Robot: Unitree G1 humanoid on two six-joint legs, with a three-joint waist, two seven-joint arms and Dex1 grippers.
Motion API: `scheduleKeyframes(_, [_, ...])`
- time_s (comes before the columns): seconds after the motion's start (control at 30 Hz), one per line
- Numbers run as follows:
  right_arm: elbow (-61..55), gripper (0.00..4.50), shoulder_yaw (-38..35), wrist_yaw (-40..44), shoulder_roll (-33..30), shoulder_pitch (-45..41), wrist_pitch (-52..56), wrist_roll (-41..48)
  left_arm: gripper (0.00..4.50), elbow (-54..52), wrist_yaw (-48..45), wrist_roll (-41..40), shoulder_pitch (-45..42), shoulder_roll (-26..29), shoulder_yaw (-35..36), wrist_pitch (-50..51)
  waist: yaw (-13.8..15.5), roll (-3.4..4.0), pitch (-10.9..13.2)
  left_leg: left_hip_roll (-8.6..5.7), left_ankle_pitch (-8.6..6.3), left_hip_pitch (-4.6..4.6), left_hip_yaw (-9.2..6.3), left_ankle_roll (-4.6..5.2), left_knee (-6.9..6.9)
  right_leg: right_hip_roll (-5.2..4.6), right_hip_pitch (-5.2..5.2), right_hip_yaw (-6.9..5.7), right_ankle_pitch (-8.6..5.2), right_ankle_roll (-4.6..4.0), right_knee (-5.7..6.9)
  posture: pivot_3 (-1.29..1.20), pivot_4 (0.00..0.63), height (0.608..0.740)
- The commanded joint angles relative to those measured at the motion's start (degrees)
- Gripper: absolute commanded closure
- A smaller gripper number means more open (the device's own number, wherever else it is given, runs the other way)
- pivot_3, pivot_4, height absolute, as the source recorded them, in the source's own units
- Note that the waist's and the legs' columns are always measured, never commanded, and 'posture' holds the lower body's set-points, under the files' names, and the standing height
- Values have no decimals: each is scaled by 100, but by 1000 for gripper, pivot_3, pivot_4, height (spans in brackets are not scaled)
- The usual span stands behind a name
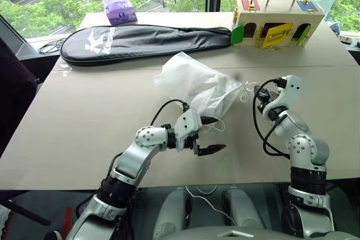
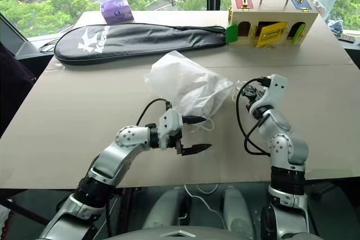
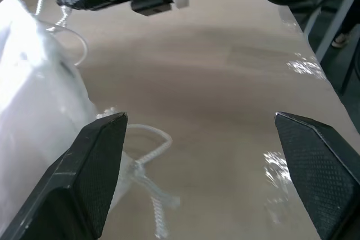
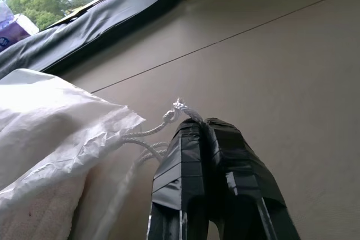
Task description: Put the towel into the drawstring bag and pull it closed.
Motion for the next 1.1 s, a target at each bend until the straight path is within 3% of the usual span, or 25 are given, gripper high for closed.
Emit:
scheduleKeyframes(0.03, [-339, 4500, -26, -47, 5, 16, -60, 4, 192, 206, 85, -138, -42, -163, 240, -26, -19, 0, 0, 0, 0, 0, 0, 0, 0, 0, 0, 1, 0, 0, 0, 0, 150, 740])
scheduleKeyframes(0.17, [-361, 4500, -55, -77, 4, 38, -77, 6, 192, 517, 188, -244, -161, -354, 443, 143, -14, 0, 0, 0, 0, 0, 0, 0, 0, -1, 0, 0, 0, 0, 0, 0, 150, 740])
scheduleKeyframes(0.63, [-306, 4500, -20, -80, 27, -14, -113, -16, 192, 1346, -210, 89, -444, -256, 319, 174, -14, 0, 0, 0, 0, 0, 0, 0, 2, 0, 0, 0, 0, 0, 2, 0, 150, 740])
scheduleKeyframes(0.73, [-302, 4500, -17, -80, 29, -23, -107, -12, 1020, 1472, -227, 67, -500, -299, 381, 174, -13, 0, 0, 0, 0, 0, 0, 0, 2, 0, 1, 0, 0, 0, 2, 0, 150, 740])
scheduleKeyframes(0.87, [-300, 4500, -16, -78, 29, -23, -104, -9, 3008, 1509, -239, 73, -510, -316, 412, 189, -13, 0, 0, 0, 0, 0, 0, 0, 2, 0, 1, 0, 0, 0, 2, 0, 150, 740])
scheduleKeyframes(0.9, [-300, 4500, -13, -80, 31, -23, -105, -11, 3689, 1520, -246, 116, -485, -291, 395, 159, -13, 0, -1, 0, 0, 0, 0, 0, 2, 0, 1, 0, 0, 0, 2, 0, 150, 740])
scheduleKeyframes(0.97, [-302, 4500, -10, -81, 34, -22, -104, -11, 4324, 1536, -264, 181, -441, -251, 364, 108, -13, 0, -1, 0, 0, 1, 0, 0, 2, 0, 1, 0, 0, 0, 2, 0, 150, 740])
scheduleKeyframes(1.1, [-289, 4500, -13, -71, 30, -17, -100, -6, 4458, 1546, -302, 383, -369, -146, 275, -131, -18, 0, -1, 0, 0, 2, 0, 0, 2, 0, 1, 1, 0, 0, 3, 0, 150, 740])
